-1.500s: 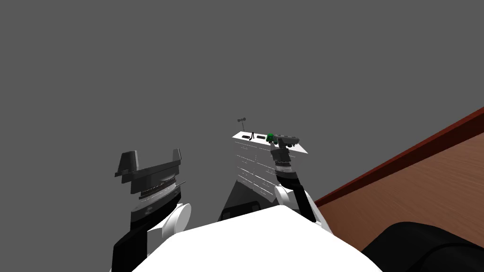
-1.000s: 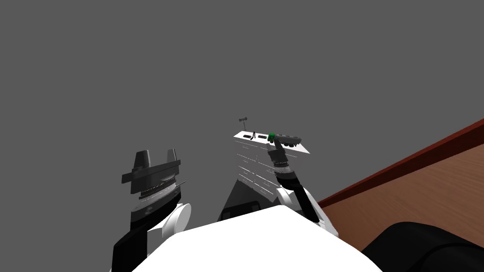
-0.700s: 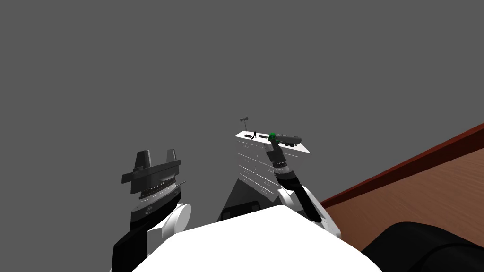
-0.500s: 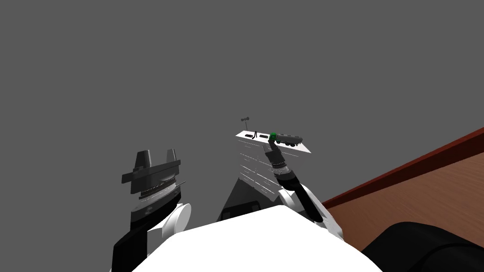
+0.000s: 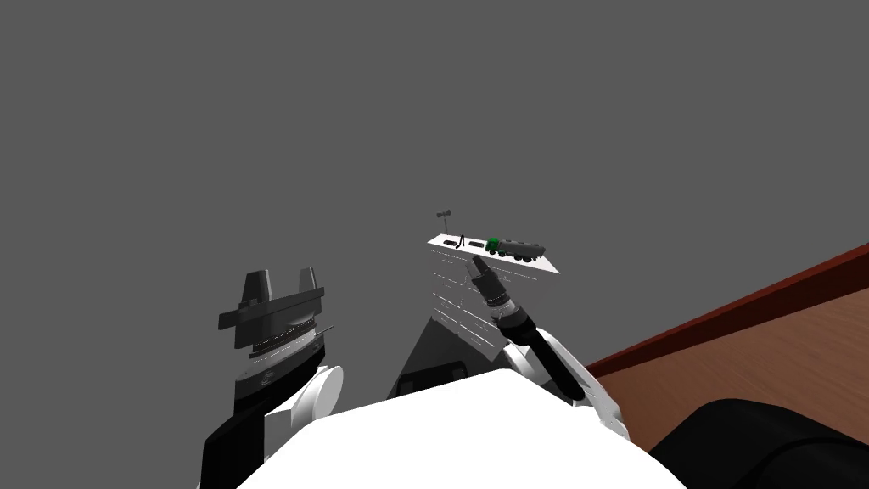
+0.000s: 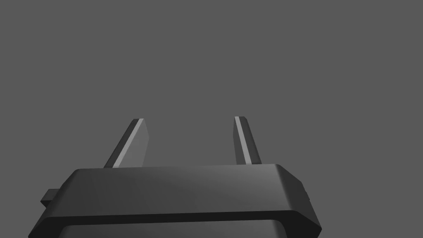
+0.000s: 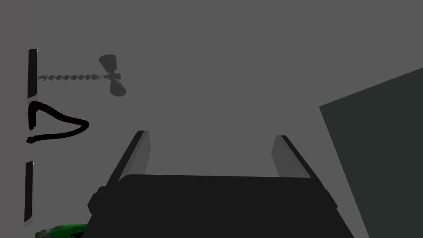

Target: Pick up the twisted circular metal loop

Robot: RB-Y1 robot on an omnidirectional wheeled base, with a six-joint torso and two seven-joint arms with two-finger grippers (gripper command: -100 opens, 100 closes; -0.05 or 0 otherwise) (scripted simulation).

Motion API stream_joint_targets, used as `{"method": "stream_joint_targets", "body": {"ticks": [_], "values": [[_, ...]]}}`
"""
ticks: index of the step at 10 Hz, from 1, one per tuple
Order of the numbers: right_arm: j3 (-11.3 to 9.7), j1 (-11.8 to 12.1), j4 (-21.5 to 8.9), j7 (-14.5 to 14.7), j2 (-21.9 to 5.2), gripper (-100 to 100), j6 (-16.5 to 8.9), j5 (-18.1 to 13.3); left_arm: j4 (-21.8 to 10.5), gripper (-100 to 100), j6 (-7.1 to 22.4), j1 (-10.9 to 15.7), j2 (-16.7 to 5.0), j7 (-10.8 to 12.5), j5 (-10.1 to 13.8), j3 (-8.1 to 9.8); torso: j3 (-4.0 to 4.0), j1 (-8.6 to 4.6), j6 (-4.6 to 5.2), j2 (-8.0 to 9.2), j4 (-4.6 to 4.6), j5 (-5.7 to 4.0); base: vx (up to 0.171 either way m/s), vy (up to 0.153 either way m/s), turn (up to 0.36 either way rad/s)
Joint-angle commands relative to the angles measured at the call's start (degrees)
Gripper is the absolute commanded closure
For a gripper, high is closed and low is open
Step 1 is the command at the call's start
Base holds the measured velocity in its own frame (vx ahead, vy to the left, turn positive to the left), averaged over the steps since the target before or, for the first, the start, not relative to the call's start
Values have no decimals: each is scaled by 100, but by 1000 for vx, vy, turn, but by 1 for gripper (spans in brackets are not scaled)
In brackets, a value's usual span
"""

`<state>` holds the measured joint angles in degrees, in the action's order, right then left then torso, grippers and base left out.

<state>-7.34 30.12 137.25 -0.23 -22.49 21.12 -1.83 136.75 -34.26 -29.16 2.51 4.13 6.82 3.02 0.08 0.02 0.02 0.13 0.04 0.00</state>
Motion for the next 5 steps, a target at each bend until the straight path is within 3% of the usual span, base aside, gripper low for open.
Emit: {"method": "stream_joint_targets", "body": {"ticks": [1, 5], "values": [[-89, -34, -22, 14, -286, -100, -77, 17, 0, 0, 0, 0, 0, 0, 0, 0, 0, 0, 0, 0, 0, 0, -50, 30, 148], [-190, -64, -46, 44, -901, -100, -163, 18, 0, 0, 0, 1, 0, 0, 0, 0, 10, 3, 0, 18, 4, 1, -65, 18, 73]]}}
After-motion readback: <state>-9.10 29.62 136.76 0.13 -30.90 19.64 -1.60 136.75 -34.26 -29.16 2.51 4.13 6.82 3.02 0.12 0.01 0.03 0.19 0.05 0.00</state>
